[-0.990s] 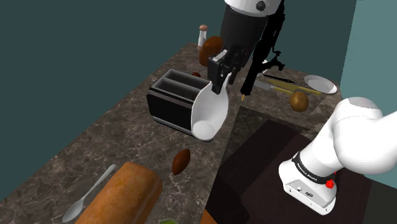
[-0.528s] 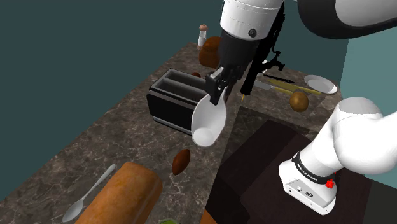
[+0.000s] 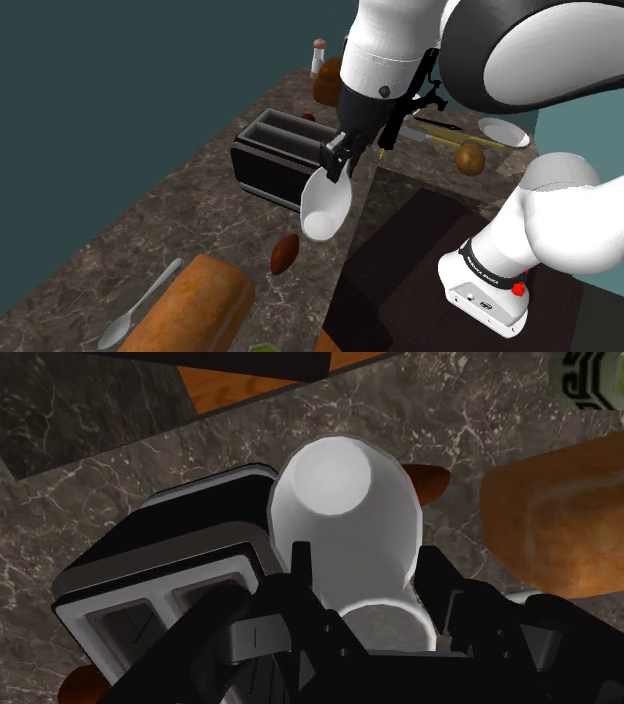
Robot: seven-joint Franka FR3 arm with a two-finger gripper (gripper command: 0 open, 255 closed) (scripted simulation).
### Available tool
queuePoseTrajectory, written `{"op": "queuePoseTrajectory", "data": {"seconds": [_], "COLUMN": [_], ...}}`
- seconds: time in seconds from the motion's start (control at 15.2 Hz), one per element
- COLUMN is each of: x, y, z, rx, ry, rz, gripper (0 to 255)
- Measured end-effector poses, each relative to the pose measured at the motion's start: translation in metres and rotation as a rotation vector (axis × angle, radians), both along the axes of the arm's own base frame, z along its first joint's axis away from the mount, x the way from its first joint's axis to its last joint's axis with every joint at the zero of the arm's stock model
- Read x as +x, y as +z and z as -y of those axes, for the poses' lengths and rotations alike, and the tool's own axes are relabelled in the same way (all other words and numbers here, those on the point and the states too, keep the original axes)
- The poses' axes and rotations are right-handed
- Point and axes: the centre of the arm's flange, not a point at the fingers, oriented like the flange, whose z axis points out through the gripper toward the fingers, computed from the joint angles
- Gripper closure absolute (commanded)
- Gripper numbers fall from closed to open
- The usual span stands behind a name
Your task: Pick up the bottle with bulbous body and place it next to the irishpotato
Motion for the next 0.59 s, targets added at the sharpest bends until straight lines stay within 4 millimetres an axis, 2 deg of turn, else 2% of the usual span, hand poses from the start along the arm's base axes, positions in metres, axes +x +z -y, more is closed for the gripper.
{"op": "queuePoseTrajectory", "data": {"seconds": [0.59], "x": [0.000], "y": [-0.047], "z": [-0.001], "rx": [0.000], "ry": [0.000], "rz": [0.000], "gripper": [255]}}
